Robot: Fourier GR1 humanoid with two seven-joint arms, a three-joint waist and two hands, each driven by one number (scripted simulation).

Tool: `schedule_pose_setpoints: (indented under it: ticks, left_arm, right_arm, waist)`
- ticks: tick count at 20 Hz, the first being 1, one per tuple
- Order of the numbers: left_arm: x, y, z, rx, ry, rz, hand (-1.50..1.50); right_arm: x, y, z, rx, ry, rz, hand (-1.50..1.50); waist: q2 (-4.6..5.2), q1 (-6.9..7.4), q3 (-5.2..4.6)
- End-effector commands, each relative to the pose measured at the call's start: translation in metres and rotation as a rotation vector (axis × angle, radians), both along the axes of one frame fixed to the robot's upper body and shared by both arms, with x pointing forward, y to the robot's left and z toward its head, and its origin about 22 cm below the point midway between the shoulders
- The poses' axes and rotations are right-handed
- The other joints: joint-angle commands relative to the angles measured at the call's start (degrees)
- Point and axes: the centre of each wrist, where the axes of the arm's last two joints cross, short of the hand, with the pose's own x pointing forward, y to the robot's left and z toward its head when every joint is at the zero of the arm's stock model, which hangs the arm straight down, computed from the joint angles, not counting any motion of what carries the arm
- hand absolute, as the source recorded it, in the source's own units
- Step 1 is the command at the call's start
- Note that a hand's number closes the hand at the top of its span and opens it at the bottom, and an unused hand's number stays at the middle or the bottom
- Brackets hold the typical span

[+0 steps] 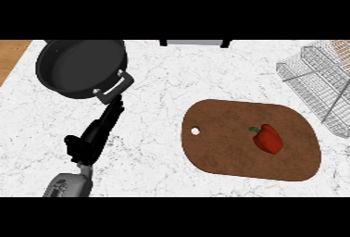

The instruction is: Pick the squash from the cutting board and place it in the tiered basket

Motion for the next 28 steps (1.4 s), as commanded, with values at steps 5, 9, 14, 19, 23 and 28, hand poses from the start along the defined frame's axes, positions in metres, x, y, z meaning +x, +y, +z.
schedule_pose_setpoints:
  ticks: [5,9,14,19,23,28]
  left_arm:
    - [0.002,-0.014,-0.005,0.008,0.021,0.016,0.00]
    - [-0.002,0.009,0.006,0.008,0.001,0.030,0.00]
    - [-0.005,0.012,-0.002,-0.014,0.016,0.036,0.00]
    - [-0.002,0.012,0.005,0.012,0.024,0.083,0.00]
    - [-0.009,0.023,0.000,0.010,0.027,0.108,0.00]
    - [-0.019,0.022,-0.010,0.010,0.039,0.126,0.00]
  right_arm:
    - [-0.002,-0.002,0.011,0.058,-0.151,-0.126,-1.50]
    - [-0.024,-0.034,0.023,-0.143,-0.196,-0.331,-1.50]
    - [-0.056,-0.071,0.034,-0.270,-0.254,-0.572,-1.50]
    - [-0.098,-0.105,0.040,-0.289,-0.433,-0.656,-1.50]
    - [-0.137,-0.124,0.035,-0.292,-0.464,-0.638,-1.50]
    - [-0.199,-0.149,0.031,-0.285,-0.407,-0.590,-1.50]
  waist:
    - [-0.23,-0.81,-0.05]
    - [-0.50,-1.10,-0.08]
    - [-0.71,-2.34,-0.09]
    - [-1.33,-4.15,-0.01]
    - [-2.13,-6.44,-0.09]
    - [-2.19,-7.39,-0.15]
